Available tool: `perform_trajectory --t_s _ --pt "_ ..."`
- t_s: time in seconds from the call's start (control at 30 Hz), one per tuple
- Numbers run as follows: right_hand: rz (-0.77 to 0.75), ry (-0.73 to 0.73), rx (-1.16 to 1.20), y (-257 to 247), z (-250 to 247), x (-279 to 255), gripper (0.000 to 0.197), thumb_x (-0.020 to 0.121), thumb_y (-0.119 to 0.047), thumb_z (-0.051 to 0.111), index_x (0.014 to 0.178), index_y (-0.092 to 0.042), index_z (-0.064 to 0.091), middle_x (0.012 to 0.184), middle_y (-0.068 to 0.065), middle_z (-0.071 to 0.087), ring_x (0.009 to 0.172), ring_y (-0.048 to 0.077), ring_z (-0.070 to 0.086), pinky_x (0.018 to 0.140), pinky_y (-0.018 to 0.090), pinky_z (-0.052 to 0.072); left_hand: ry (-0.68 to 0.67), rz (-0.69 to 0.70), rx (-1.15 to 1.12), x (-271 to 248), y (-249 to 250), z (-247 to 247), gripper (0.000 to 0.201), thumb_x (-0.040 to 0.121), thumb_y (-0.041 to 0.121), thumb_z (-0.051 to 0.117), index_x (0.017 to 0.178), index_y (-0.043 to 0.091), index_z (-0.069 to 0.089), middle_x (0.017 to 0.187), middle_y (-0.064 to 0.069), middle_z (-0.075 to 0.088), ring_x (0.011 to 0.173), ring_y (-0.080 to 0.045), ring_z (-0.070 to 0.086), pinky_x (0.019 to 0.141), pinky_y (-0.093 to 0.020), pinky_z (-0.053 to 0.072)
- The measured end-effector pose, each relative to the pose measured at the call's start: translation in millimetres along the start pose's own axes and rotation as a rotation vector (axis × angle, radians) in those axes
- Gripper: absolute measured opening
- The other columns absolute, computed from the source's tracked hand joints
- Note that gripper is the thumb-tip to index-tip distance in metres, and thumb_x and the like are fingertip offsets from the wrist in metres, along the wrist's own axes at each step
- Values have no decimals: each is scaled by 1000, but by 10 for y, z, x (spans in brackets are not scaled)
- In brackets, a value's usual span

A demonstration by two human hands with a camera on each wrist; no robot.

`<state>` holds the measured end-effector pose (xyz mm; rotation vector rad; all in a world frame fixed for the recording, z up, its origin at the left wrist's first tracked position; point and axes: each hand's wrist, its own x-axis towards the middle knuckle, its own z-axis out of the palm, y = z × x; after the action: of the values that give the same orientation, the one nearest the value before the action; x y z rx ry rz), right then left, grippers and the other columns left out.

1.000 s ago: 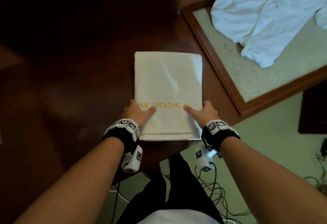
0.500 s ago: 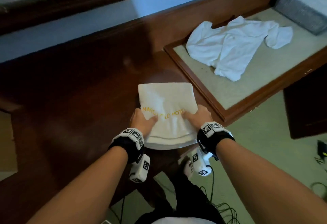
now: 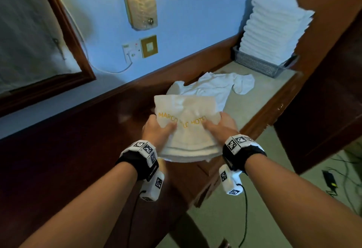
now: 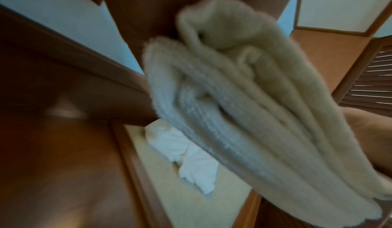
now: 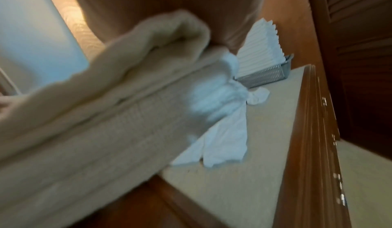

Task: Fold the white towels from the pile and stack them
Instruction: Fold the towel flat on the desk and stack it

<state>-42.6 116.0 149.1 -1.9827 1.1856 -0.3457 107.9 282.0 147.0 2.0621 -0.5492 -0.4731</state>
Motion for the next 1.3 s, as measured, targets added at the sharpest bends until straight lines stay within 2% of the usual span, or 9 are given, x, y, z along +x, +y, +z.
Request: perform_trajectory --t_s 0.2,0.33,0.43,0.6,0.77,0.87,1.0,1.1,1.3 --pt "-67 98 -103 244 -1062 491 55 85 -54 65 123 -16 52 118 8 65 110 33 62 95 43 50 -46 110 -22 297 922 818 48 83 43 76 116 12 58 108 0 63 100 -20 59 85 -34 49" --pt "-52 173 -171 506 -1790 805 57 87 -56 63 124 -14 50 119 11 63 112 35 59 93 38 48 -91 209 -78 427 1512 1465 29 84 35 76 99 14 63 91 5 67 88 -18 66 70 -28 46" --pt "-49 240 -195 702 -2314 1015 55 87 -56 62 120 -14 53 115 12 65 109 36 61 88 37 48 -97 249 -133 463 1961 1921 25 85 34 76 87 22 55 84 10 60 77 -10 59 65 -29 41" --pt "-11 326 -211 1003 -3022 1353 55 84 -56 63 123 -18 54 118 11 65 109 35 61 89 37 49 -114 310 -170 656 2599 2624 34 84 41 77 96 17 56 85 10 60 78 -11 58 60 -23 40" --pt "42 400 -242 1296 -3583 1778 61 83 -55 62 131 -20 49 118 13 64 109 37 61 92 42 51 -177 357 -162 923 3156 3258 29 86 44 74 84 23 52 80 14 56 71 0 52 54 -19 34" --pt "64 429 -254 1436 -3900 2115 58 83 -55 62 125 -18 50 116 11 64 107 36 62 89 42 52 -204 404 -169 1171 3433 3643 28 86 43 74 82 24 53 82 10 59 77 -12 58 62 -26 41" --pt "58 464 -318 1600 -4305 2671 51 85 -53 61 116 -15 48 109 11 63 101 36 62 82 40 51 -207 398 -196 1638 3783 4208 45 79 53 75 98 15 63 98 -1 70 95 -24 65 84 -38 53" --pt "41 480 -355 1670 -4630 3175 45 87 -52 60 108 -16 45 103 9 62 97 35 62 77 38 48 -200 417 -237 2030 4119 4596 56 68 61 72 101 16 67 98 0 72 96 -23 67 87 -39 54" --pt "20 531 -422 1627 -5327 4109 50 86 -57 58 112 -16 47 101 7 62 94 33 62 77 40 50 -197 474 -290 2707 4872 5132 41 82 45 77 102 11 66 100 -4 72 97 -25 66 85 -37 53"
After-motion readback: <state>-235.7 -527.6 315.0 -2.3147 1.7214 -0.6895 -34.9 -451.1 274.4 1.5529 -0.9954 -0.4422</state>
